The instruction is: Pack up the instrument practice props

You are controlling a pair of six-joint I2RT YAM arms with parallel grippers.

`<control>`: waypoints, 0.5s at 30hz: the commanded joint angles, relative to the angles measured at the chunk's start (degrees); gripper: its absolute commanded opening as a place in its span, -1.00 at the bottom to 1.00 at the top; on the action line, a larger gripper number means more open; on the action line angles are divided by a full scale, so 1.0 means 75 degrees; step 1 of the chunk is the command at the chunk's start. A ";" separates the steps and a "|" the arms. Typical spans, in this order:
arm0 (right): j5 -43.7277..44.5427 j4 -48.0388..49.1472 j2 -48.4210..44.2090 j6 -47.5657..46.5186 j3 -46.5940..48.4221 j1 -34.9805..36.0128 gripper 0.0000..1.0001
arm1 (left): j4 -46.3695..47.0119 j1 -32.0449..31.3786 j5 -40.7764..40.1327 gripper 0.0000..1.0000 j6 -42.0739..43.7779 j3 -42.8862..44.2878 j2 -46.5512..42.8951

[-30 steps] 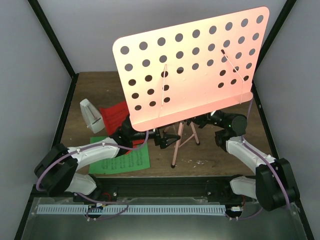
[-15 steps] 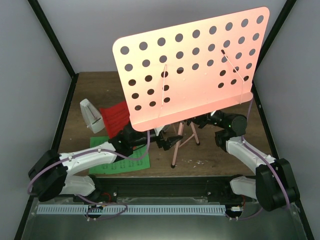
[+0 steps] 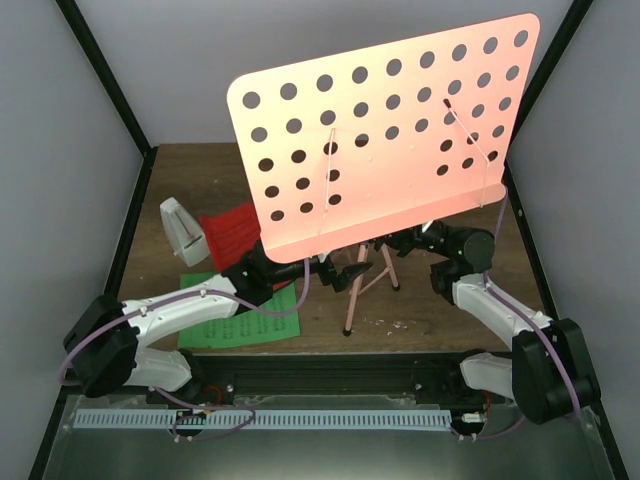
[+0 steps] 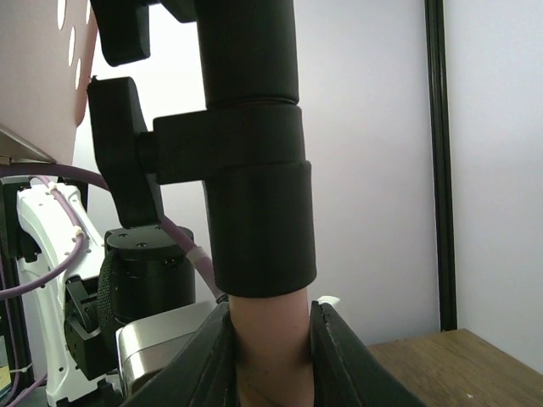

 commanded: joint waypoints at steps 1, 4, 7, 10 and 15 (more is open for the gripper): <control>-0.0212 -0.1216 0.0050 0.0362 -0.0283 0.0035 -0.99 | -0.0118 0.0090 -0.0005 0.99 0.0328 0.0423 0.0267; -0.0242 -0.1257 0.0016 0.0335 -0.0283 0.0036 -0.99 | -0.0190 0.0212 0.0087 1.00 0.0271 0.0493 0.0391; -0.0245 -0.1265 -0.0012 0.0352 -0.0273 0.0036 -0.99 | -0.0200 0.0222 0.0360 1.00 0.0237 0.0524 0.0450; -0.0251 -0.1265 -0.0066 0.0430 -0.0198 0.0039 -0.99 | -0.0226 0.0219 0.0594 0.93 0.0221 0.0592 0.0523; -0.0200 -0.1428 -0.0331 0.0448 0.0014 0.0040 -0.99 | -0.0195 0.0213 0.0683 0.53 0.0228 0.0641 0.0490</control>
